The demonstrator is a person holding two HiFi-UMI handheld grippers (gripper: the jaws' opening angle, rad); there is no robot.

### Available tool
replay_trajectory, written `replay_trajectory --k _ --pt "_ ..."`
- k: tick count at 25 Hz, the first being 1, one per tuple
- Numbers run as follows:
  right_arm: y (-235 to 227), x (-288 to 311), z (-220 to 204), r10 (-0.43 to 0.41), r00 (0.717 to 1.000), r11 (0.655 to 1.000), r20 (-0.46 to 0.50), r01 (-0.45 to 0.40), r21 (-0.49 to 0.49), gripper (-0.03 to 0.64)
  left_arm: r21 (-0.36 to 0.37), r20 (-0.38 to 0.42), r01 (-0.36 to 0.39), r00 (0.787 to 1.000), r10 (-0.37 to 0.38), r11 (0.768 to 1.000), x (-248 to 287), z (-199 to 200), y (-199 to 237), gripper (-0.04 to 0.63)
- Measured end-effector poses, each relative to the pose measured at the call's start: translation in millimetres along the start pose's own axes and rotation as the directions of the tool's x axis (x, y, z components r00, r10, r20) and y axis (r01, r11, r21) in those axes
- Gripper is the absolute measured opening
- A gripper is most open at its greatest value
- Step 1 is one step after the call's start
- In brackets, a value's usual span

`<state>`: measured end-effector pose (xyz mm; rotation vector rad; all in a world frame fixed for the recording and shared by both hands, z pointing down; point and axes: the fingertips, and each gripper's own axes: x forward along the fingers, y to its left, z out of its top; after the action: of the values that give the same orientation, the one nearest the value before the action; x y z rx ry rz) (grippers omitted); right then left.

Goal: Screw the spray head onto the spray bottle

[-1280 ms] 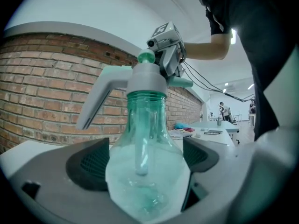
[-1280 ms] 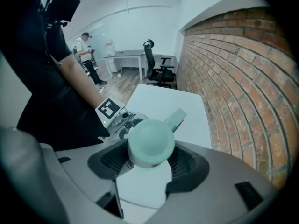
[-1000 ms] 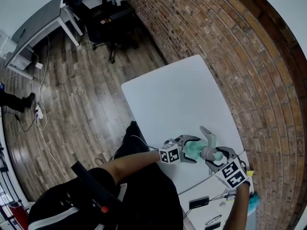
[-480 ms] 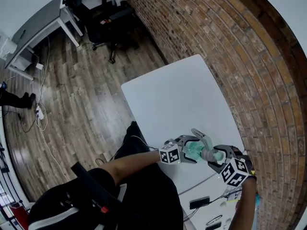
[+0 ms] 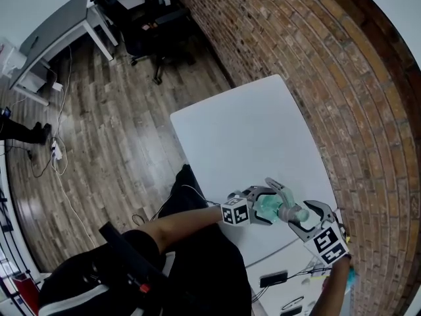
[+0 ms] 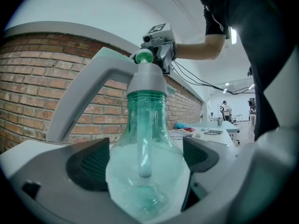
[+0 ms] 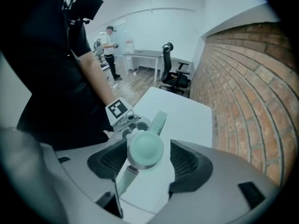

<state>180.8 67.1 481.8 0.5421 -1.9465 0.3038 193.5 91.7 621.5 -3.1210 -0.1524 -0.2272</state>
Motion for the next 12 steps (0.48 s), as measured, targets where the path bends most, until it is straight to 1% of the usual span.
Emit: replay_trajectory --k 2,3,5,7,9,10,11,12 --pt "-1.5 -7.2 0.8 -0.044 0.999 0.994 0.013 0.042 0.103 0.272 0.000 0.000 0.000 1.000 0.000 1.000 0.4 0.3 -0.2 0.476" --pt "0.6 -8.2 0.0 -0.055 0.998 0.985 0.014 0.052 0.165 0.272 0.000 0.000 0.001 1.000 -0.001 1.000 0.5 0.2 -0.5 0.476" --pt "2.6 -5.9 -2.4 -0.097 0.995 0.953 0.007 0.091 0.290 0.272 0.000 -0.001 0.002 1.000 -0.002 1.000 0.4 0.1 -0.7 0.476" --pt "-0.8 -1.1 -5.4 -0.170 0.985 0.904 -0.007 0.159 0.397 0.272 0.002 -0.001 0.002 1.000 -0.002 1.000 -0.1 0.3 -0.4 0.476" --pt "-6.3 3.6 -10.0 -0.238 0.971 0.838 -0.022 0.217 0.501 0.272 0.002 -0.001 0.001 1.000 -0.001 1.000 -0.3 0.4 -0.7 0.476" --pt "-8.1 6.0 -12.4 -0.258 0.966 0.810 -0.030 0.233 0.539 0.272 0.002 -0.001 0.000 1.000 0.000 1.000 -0.3 0.2 -0.9 0.476" --pt "-8.7 8.7 -14.3 -0.267 0.963 0.790 -0.035 0.240 0.564 0.273 0.002 -0.001 -0.001 1.000 0.001 1.000 -0.3 0.1 -1.1 0.476" --pt "-8.5 11.4 -15.6 -0.267 0.963 0.779 -0.038 0.239 0.580 0.272 0.002 -0.001 -0.003 1.000 0.003 1.000 -0.2 0.0 -1.1 0.476"
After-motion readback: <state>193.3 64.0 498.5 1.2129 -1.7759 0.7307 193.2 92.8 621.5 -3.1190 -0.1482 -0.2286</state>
